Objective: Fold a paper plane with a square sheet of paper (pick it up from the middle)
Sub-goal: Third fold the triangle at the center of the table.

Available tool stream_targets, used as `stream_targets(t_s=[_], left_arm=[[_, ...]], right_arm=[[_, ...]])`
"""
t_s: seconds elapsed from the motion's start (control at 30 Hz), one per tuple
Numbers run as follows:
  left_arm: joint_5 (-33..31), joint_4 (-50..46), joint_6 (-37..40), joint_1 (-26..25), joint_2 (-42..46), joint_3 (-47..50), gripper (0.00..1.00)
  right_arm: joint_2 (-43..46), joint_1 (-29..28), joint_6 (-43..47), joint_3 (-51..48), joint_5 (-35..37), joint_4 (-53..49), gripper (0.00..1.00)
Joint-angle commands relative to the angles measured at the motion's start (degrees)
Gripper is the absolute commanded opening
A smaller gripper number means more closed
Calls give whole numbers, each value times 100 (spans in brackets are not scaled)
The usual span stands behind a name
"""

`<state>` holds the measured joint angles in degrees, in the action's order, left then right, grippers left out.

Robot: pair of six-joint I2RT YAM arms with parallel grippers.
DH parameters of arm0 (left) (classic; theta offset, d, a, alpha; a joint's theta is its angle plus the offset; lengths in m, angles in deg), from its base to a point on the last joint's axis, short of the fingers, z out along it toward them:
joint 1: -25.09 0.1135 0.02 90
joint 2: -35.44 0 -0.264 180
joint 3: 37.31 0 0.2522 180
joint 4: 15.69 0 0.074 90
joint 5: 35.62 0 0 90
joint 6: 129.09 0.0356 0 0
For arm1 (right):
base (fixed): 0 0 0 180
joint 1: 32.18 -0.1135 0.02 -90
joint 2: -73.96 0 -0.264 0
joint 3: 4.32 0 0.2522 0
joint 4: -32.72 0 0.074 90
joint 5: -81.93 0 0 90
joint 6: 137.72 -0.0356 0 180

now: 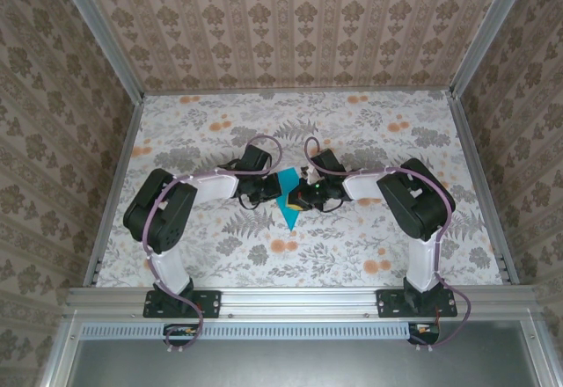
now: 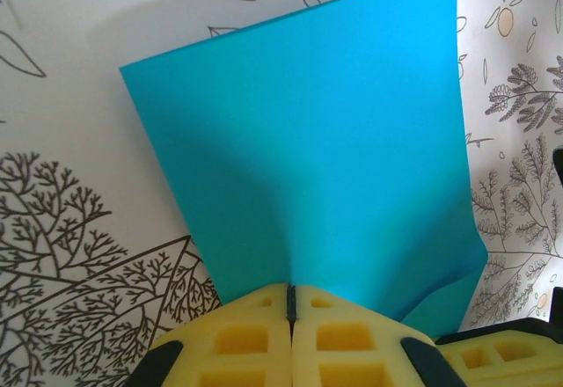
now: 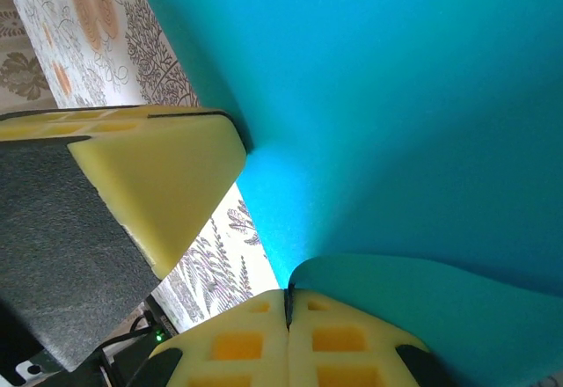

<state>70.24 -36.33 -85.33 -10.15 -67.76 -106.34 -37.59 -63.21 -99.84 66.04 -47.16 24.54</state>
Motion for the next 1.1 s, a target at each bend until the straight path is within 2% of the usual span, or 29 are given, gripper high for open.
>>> stream_targets(t_s=[0.0, 1.07], left_arm=[[84, -148, 133, -26, -140, -131, 6], [111, -137, 124, -74, -223, -153, 6]], right_arm=[[-122, -35, 199, 137, -79, -218, 2], [-264, -34, 377, 197, 55, -407, 1]])
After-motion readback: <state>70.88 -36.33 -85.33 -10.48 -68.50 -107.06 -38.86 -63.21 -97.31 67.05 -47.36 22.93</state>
